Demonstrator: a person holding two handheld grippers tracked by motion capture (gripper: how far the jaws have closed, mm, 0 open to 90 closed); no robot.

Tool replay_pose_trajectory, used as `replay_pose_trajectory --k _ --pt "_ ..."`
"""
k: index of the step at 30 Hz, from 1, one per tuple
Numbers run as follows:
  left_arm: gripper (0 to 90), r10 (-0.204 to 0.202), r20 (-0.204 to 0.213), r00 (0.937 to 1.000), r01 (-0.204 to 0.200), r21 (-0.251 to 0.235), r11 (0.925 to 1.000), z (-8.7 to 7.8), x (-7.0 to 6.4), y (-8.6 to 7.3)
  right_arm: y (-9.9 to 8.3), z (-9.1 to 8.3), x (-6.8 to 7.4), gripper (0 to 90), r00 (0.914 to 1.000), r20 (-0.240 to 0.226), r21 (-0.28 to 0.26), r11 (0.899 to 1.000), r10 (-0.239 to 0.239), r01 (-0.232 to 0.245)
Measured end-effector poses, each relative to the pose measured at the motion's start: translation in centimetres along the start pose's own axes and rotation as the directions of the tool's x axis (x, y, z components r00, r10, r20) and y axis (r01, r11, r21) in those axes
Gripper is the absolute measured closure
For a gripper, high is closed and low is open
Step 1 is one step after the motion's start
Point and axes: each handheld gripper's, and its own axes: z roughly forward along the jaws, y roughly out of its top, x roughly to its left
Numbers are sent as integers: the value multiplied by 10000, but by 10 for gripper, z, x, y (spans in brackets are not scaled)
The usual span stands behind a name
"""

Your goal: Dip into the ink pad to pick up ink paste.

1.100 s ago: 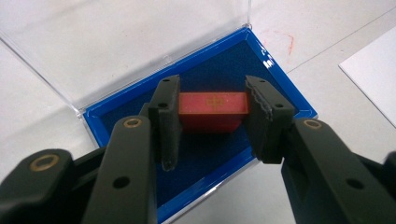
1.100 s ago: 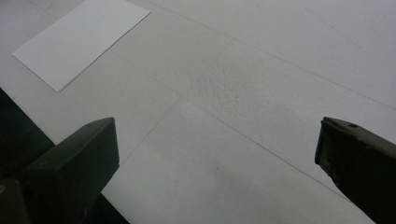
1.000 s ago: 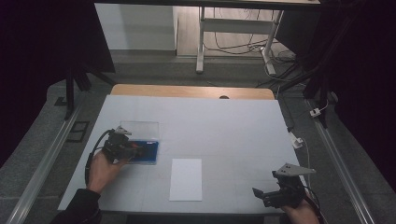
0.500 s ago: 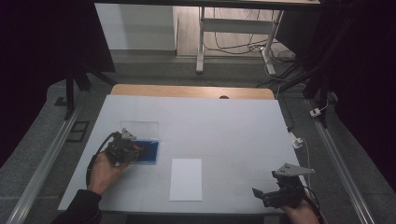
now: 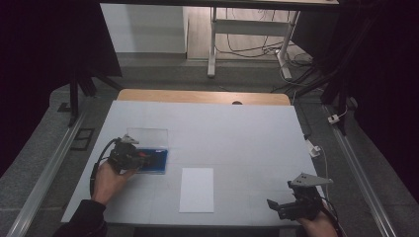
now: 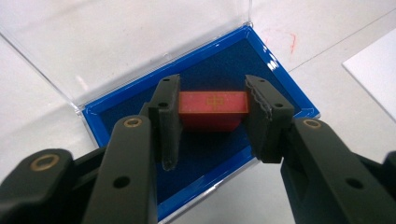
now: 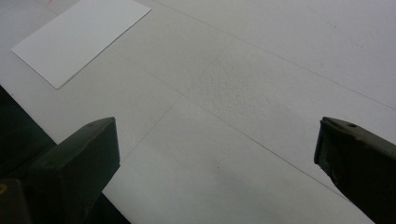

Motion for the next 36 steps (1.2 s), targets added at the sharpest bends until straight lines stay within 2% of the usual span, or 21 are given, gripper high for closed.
replay_pose_trajectory --k 4,6,9,11,14,19,24,31,36 --pt "589 611 -598 9963 -600 208 9980 0 -10 3 0 0 0 5 10000 -8 24 10000 -5 5" --pt "589 752 -731 9945 -733 282 9969 0 -13 4 0 0 0 5 10000 -5 27 10000 -19 19" --pt "588 565 -571 9968 -549 288 9981 0 -10 4 0 0 0 5 10000 -14 5 10000 -20 20" --pt "587 224 -326 9992 -215 259 9994 0 -6 5 0 0 0 5 10000 -20 3 10000 -20 20" --pt "585 79 -141 9999 -75 289 9996 -1 -2 5 0 0 0 5 10000 -26 6 10000 -23 23" --pt "584 581 -401 9975 -566 373 9977 -5 -6 8 0 0 0 5 10000 -27 1 10000 -19 19" --pt "584 469 -105 9988 -471 -125 9988 -12 -5 9 0 0 0 5 10000 -34 6 10000 -28 28" --pt "584 279 219 9994 -271 -389 9989 -18 -2 9 0 0 0 5 10000 -42 7 10000 -30 30" --pt "583 376 226 9990 -361 -634 9973 -23 -6 10 0 0 0 5 10000 -42 4 10000 -38 38"
